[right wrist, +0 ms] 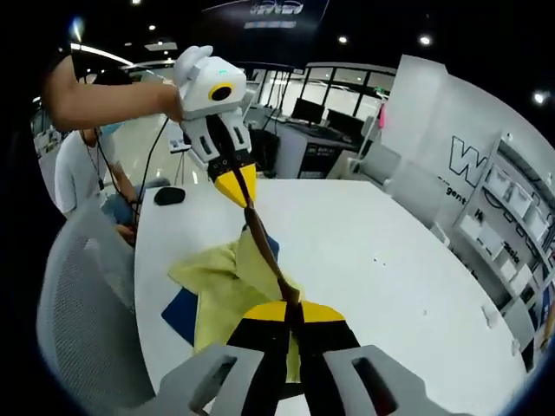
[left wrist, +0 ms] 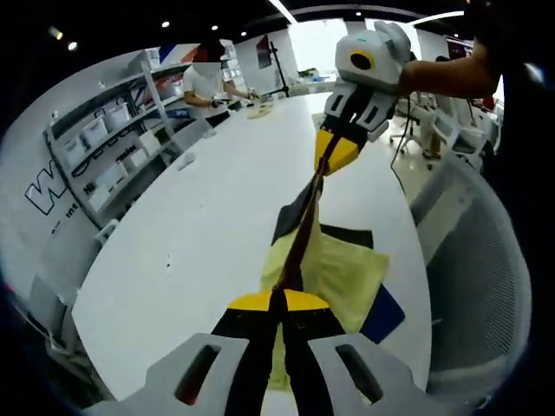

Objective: Fold the garment on the visible template until the final outline fits inside the template.

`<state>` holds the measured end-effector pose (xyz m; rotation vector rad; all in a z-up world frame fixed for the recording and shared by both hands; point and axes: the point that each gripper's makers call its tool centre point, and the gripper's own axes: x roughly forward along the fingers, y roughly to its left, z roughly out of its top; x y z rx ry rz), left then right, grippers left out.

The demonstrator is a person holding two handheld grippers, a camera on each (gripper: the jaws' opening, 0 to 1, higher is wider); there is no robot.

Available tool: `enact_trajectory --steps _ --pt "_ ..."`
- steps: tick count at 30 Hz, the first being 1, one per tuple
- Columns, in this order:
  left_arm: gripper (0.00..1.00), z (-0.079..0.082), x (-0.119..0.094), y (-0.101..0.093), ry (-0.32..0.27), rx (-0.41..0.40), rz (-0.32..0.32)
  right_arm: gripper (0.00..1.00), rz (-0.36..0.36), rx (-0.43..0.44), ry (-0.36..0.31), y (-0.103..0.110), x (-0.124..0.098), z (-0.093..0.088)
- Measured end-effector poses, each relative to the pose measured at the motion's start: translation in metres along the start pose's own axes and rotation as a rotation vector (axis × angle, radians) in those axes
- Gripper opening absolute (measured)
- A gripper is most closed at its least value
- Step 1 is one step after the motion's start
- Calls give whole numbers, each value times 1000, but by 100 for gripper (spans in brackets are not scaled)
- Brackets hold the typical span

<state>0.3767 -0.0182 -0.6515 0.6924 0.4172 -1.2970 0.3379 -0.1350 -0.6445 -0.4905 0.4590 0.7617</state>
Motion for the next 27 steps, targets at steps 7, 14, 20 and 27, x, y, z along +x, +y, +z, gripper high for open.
enact_trajectory --steps 7,14,20,27 --pt "2 8 -11 3 -18 -4 27 0 5 -9 -24 -1 -7 14" --pt "2 15 -24 7 -36 -9 51 0 8 -10 -64 -2 -15 32" --pt "2 25 -35 12 -54 -6 75 0 2 -24 -91 -4 -21 45" --pt "2 34 -48 17 -83 -34 105 0 -2 -21 -132 -8 -31 61"
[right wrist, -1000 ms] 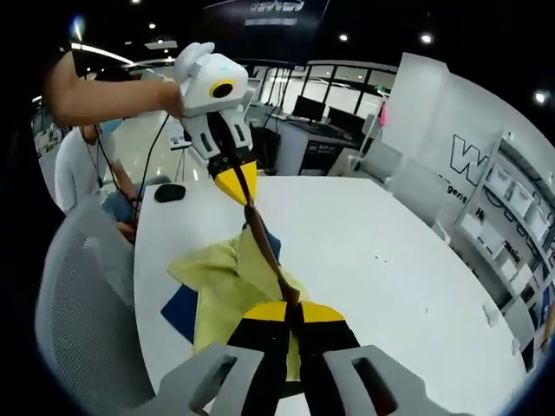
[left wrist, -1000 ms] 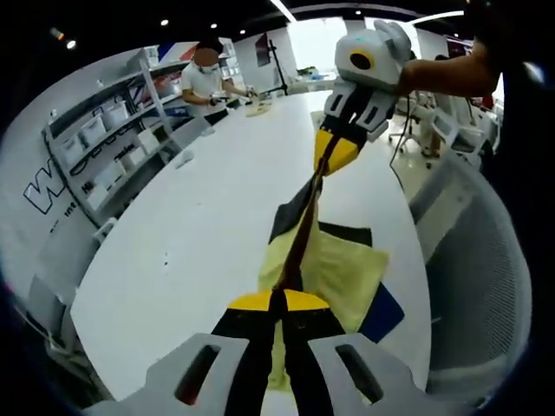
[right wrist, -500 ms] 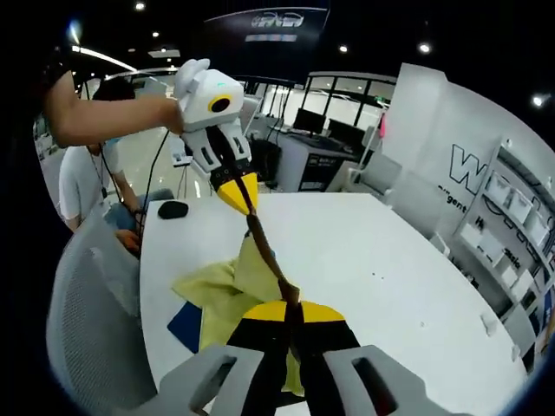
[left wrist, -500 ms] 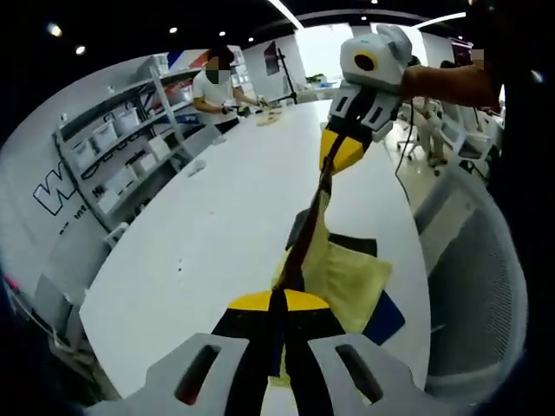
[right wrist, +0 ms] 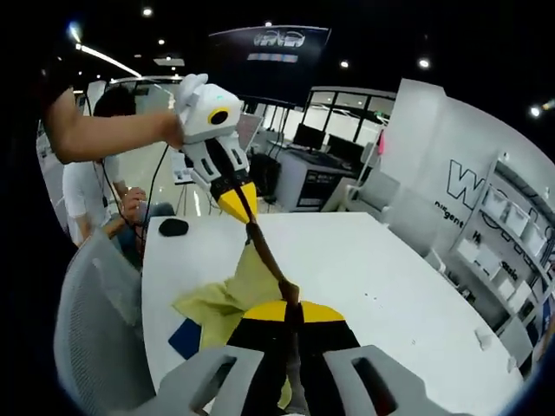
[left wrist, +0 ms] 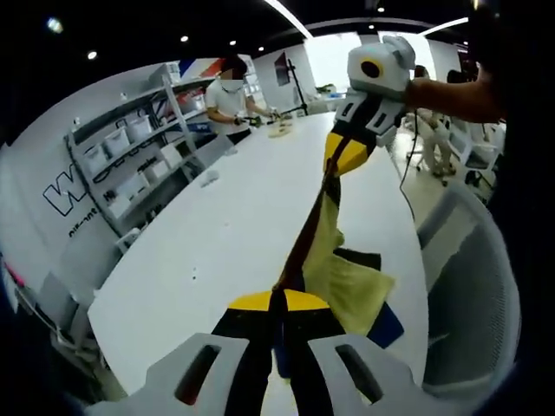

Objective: Fold the garment on the visible template until the final outline fits inside the template.

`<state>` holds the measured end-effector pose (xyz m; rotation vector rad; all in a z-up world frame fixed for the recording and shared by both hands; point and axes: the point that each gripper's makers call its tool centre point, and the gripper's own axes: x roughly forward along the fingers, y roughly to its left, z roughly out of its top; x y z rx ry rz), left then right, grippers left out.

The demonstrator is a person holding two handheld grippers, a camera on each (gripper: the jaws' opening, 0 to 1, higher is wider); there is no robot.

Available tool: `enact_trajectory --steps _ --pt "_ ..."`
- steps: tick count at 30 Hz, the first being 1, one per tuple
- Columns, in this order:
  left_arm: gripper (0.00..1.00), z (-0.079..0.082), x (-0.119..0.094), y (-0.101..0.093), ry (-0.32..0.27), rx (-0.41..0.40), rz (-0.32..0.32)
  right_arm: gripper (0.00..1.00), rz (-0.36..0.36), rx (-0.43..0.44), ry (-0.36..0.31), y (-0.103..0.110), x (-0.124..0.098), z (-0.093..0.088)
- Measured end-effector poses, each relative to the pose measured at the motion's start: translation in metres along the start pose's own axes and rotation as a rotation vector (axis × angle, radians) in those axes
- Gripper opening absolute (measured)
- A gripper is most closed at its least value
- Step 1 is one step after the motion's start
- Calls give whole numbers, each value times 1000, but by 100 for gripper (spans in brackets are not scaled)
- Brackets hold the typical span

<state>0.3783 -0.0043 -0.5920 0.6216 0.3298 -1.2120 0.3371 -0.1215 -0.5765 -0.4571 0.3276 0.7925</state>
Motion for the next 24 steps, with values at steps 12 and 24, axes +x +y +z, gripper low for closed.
enact_trajectory --steps 12,24 --pt "2 18 -18 11 -18 -33 35 0 -6 -23 -46 -3 -11 31" --pt "2 34 -32 13 -49 -41 54 0 -11 -23 -87 -5 -21 49"
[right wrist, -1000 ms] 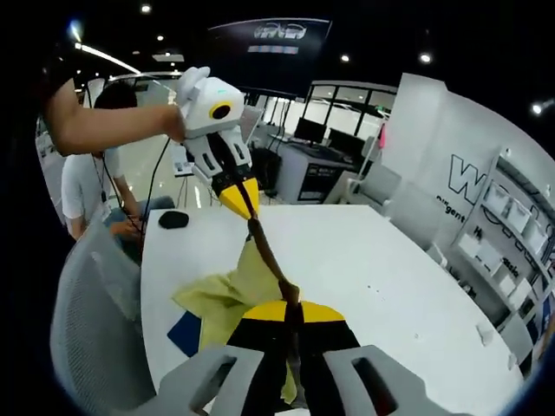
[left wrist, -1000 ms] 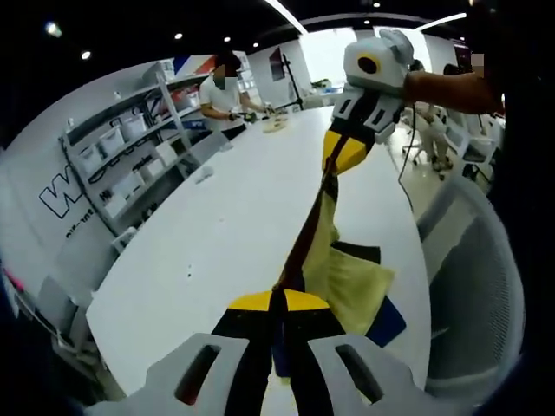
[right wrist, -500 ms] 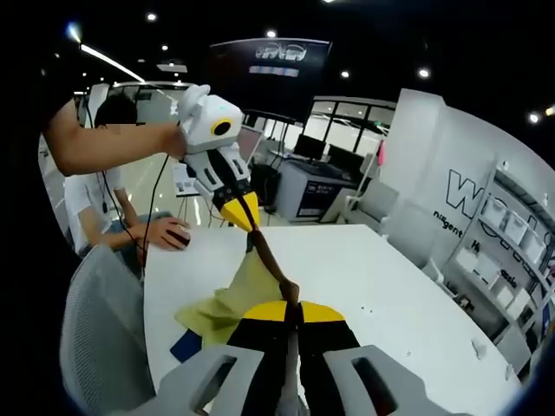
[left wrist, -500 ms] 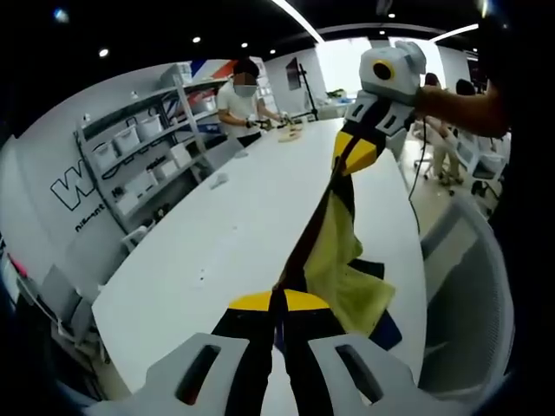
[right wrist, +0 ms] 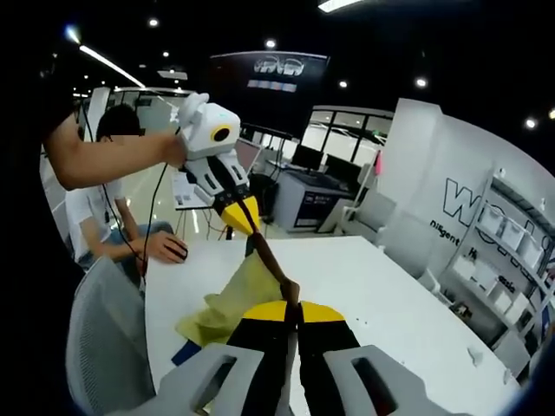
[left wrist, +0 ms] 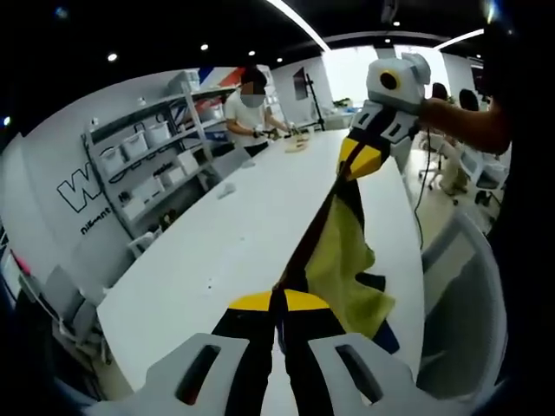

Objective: Fold the garment on the visible template until the final outline fits inside the template.

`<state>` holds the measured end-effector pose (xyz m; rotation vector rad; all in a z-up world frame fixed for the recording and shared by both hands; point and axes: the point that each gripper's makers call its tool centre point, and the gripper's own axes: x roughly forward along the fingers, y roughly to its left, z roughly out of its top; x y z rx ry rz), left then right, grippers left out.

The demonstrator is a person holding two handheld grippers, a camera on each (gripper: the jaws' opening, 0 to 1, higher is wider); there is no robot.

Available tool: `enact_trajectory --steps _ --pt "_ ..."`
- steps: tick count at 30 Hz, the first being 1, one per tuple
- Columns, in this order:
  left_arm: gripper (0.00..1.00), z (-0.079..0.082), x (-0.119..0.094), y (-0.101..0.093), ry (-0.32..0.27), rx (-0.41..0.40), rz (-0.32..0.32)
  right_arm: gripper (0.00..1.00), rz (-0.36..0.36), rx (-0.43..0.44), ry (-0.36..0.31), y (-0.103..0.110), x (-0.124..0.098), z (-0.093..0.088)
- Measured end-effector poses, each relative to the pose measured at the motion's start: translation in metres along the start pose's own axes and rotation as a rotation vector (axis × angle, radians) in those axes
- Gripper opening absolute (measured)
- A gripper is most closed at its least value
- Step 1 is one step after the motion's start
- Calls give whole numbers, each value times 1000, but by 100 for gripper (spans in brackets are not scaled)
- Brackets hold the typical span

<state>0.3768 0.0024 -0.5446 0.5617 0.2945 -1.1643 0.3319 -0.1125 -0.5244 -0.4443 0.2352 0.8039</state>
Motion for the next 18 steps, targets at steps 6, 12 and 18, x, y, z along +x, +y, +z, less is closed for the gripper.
enact_trajectory --steps 6,12,18 --pt "2 6 -7 -7 -1 4 2 0 7 8 -16 3 -5 6" --pt "2 15 -17 -13 -20 6 3 0 9 8 -41 4 -13 16" --pt "2 30 -32 -10 -91 -17 8 0 -3 -5 -76 2 -21 30"
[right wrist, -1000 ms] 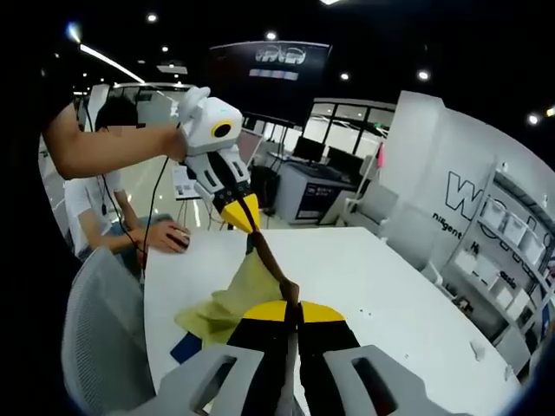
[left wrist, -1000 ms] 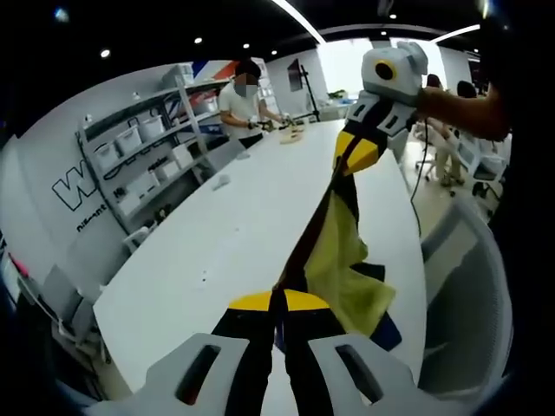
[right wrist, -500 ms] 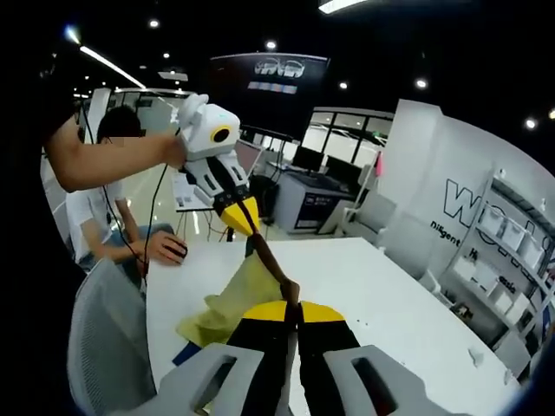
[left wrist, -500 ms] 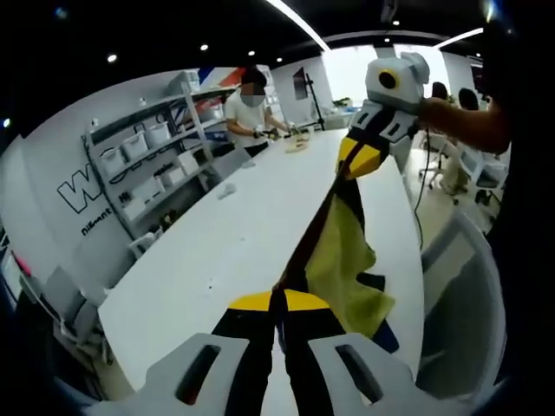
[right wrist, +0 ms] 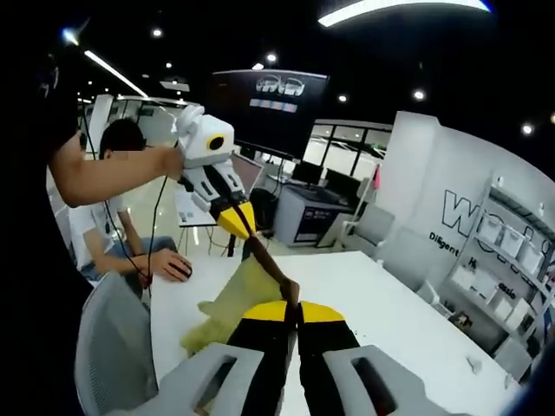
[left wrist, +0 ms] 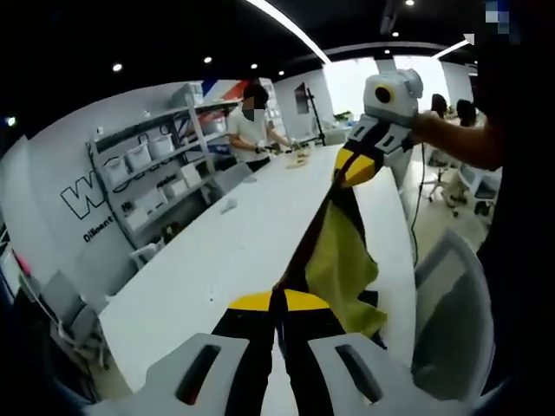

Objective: Fold the garment on the visible template until the final outline fits inside the template.

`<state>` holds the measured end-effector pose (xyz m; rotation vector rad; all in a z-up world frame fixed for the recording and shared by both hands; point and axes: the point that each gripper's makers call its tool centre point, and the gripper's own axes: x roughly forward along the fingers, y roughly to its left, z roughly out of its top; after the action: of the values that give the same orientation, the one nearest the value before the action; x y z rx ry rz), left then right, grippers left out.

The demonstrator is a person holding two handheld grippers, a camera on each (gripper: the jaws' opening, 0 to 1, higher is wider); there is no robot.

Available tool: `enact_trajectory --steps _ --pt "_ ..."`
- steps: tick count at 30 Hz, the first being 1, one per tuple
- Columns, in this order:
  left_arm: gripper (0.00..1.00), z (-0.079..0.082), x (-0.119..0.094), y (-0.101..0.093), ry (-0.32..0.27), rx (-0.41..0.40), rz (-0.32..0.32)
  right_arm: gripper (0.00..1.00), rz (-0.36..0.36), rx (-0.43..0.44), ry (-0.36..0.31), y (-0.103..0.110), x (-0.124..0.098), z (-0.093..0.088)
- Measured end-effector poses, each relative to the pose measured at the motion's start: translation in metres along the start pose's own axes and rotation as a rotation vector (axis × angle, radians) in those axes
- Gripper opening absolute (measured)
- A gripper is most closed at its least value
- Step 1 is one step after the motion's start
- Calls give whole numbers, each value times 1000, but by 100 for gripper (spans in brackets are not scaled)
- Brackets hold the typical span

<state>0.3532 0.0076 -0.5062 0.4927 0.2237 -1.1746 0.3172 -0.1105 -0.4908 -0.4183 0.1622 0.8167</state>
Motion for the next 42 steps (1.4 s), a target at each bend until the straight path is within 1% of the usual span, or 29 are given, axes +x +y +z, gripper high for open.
enact_trajectory --steps 3,5,10,15,18,27,34,39,42 --pt "2 6 -5 0 -13 9 6 0 -6 -6 -17 0 -2 6" --pt "2 7 -6 1 -15 16 3 0 -7 -4 -25 0 -2 8" --pt "2 12 -15 3 -14 35 3 0 0 -14 -52 3 -3 21" --pt "2 22 -24 4 -34 48 7 0 0 -13 -97 2 -7 36" --pt "2 29 -28 6 -44 62 11 0 -5 -18 -108 0 -9 42" --pt "2 45 -26 16 -49 100 22 0 -35 -23 -131 -9 -12 51" --pt "2 60 -26 22 -69 123 16 0 -58 -23 -158 -17 -20 60" --pt "2 70 -30 22 -82 143 16 0 -73 -22 -182 -20 -27 69" --pt "2 77 -34 21 -93 155 21 0 -74 -32 -193 -19 -30 75"
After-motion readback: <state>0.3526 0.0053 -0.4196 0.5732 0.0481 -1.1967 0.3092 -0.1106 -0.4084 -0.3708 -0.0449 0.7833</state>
